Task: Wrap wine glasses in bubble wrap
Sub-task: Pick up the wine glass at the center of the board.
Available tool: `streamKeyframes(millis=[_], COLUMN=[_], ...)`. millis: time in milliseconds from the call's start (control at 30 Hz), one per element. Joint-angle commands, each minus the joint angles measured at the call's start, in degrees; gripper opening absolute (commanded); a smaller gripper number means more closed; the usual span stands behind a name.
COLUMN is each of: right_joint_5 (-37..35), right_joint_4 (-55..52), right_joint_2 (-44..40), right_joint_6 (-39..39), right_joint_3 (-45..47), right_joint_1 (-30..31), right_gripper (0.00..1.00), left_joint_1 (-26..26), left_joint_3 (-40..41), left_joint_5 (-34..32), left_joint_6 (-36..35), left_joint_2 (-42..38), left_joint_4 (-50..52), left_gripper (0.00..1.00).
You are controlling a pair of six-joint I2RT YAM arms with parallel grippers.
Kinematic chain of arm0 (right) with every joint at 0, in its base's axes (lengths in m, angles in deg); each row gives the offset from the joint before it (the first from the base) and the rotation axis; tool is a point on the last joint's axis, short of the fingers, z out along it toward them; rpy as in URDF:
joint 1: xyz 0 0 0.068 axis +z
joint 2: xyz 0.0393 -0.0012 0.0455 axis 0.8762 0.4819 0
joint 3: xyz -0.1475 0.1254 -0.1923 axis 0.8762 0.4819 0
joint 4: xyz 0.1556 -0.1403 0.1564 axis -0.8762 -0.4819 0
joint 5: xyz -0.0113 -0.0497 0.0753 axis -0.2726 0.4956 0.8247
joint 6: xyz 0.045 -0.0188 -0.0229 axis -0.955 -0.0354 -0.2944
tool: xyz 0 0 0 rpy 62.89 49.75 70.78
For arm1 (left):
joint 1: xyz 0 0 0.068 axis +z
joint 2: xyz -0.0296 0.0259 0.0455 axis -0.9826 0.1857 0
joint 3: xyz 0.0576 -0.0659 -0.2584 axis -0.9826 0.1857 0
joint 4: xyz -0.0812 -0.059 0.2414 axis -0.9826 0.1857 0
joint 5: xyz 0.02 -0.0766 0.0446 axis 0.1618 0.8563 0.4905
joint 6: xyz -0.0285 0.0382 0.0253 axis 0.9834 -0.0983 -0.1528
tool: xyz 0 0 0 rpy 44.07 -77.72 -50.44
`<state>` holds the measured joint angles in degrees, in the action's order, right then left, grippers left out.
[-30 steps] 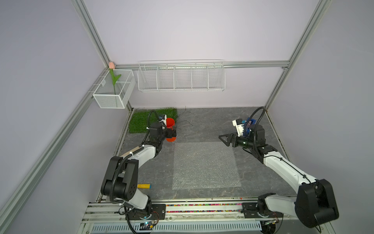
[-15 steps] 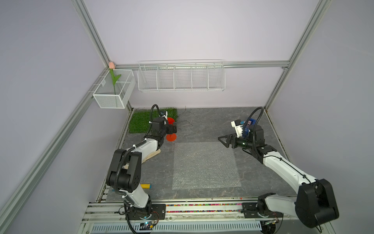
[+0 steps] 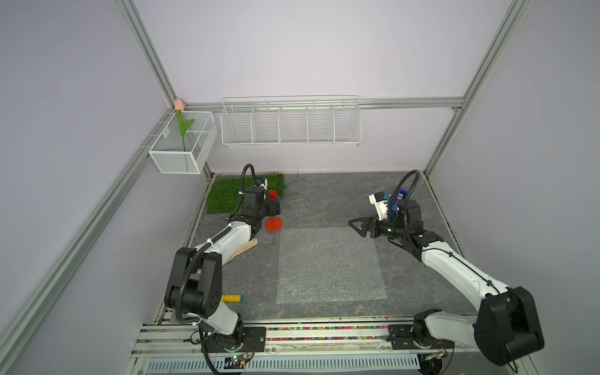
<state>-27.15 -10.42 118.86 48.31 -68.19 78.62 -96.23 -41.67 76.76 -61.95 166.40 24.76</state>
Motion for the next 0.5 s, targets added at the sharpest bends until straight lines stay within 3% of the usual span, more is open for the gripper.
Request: streamKeyframes(millis=[0,100,167,300,467], right_joint_5=[-1.21,-1.69,-1.97,-3.72,-4.83], right_joint_4=[-3.67,-5.63,-6.92,-10.40,-14.39], right_joint_2=[-1.75,-3.00,-3.88,-6.16,-8.45], right_joint_6=[0.55,0.06,-0.18,-0.34,-0.45], right_joint_3=[-2.02,-2.23,-2.34,-2.34,-2.00], right_joint_1=[1.64,3.01,3.79,5.04,5.79], right_gripper=[0.89,0.89,0.89,0.89,0.89], left_joint_1=[-3.56,-5.41,-5.87,-7.79,-10.52], left_joint_3=[-2.42,-3.38,-2.96,1.00,1.42], left_joint_5=[-4.45,-5.53,-2.13,3.14,12.08], left_joint_6=[1.38,5.74,7.94,12.40,14.48], left_joint_2=[-7.34,-12.33,-15.66,-22.31,-24.87], left_joint_4=[8.42,17.30,21.94,27.74,39.13], left_gripper=[0.73,0.68,0.62,0.60,0.50])
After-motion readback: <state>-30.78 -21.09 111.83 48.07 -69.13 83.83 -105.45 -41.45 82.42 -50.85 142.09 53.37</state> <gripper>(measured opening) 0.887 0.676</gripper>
